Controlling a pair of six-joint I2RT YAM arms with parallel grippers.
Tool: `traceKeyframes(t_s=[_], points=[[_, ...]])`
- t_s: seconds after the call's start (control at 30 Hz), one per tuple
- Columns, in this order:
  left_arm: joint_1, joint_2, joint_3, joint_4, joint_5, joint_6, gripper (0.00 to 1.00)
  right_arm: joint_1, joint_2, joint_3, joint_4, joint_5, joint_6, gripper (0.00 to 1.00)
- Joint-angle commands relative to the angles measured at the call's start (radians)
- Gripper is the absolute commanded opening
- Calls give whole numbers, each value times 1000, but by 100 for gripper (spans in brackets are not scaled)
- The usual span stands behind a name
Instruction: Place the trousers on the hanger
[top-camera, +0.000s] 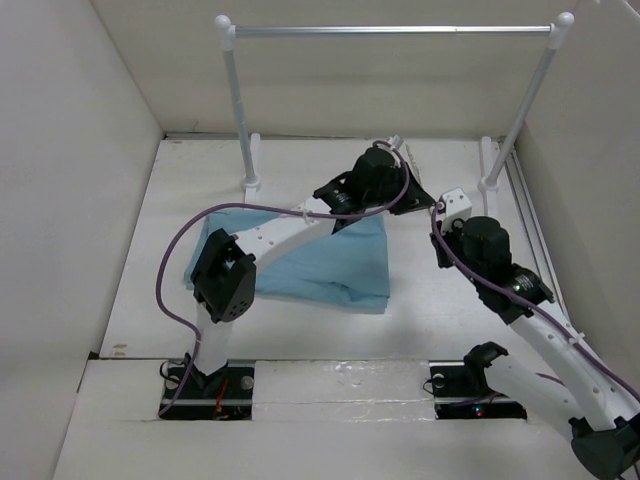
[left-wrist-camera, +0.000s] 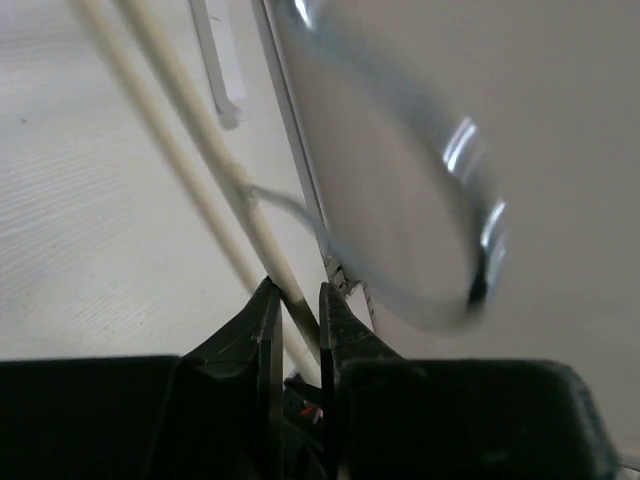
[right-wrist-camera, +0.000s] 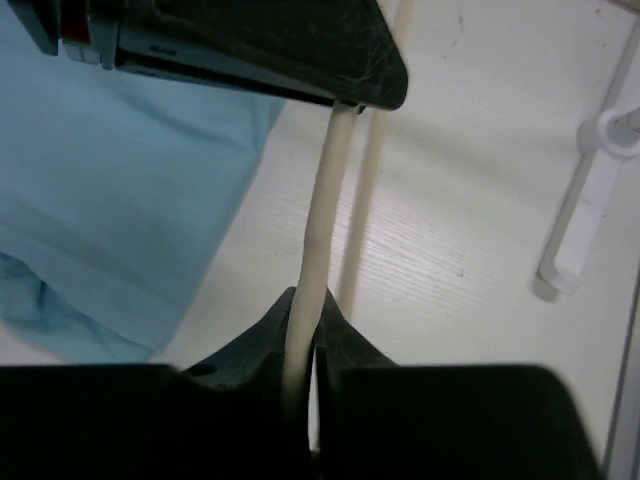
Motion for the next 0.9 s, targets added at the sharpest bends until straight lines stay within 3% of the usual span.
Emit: traceKeyframes(t_s=[0.0,0.03,0.13,0.3,0.4,0.5,0.53,0.67,0.73,0.87], points=[[-3,-19,39,-10,37,70,0,23,-4,17,-17,59,19,22],[-3,-31,4,-10,46,70,0,23,-14,11,-42,50,12,49],[-3,-93,-173,77,66,35,0,12,-36,40,-155,-46,10,74],[-3,-178,-430,289,66,-53,0,-26,-30,144,-266,-255,-1,79],[-3,-210,-553,373,19,-88,0,-83,-8,127,-244,-362,-2,72],[-12,-209,-627,435,-1,-120,0,-124,19,51,-169,-477,27,24],[-21,-209,-666,455,-6,-134,0,-125,27,34,-131,-499,41,3],[-32,-215,-740,519,-48,-165,0,-125,41,-60,11,-510,97,0],[-41,-226,-772,527,-75,-171,0,-135,80,-118,129,-528,137,9],[-51,-255,-826,501,-209,-202,0,-135,222,-144,228,-579,170,10]])
